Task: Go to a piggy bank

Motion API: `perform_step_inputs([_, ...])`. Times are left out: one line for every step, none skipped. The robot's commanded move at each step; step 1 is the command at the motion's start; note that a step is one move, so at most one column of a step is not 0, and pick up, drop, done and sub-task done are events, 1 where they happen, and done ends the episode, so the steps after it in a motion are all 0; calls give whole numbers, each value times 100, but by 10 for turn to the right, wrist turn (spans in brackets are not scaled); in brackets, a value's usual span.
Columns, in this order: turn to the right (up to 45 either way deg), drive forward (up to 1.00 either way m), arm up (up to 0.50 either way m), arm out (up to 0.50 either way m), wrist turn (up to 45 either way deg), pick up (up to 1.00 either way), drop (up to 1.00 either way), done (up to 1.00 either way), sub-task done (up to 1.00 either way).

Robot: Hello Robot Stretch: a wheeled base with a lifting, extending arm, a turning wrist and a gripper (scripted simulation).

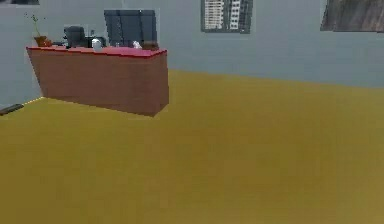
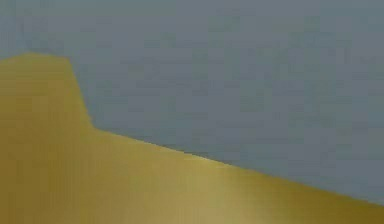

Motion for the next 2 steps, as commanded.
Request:
perform_step_inputs([0, 100, 0, 0, 0, 0, 0, 0, 0])
perform_step_inputs([0, 100, 0, 0, 0, 0, 0, 0, 0])
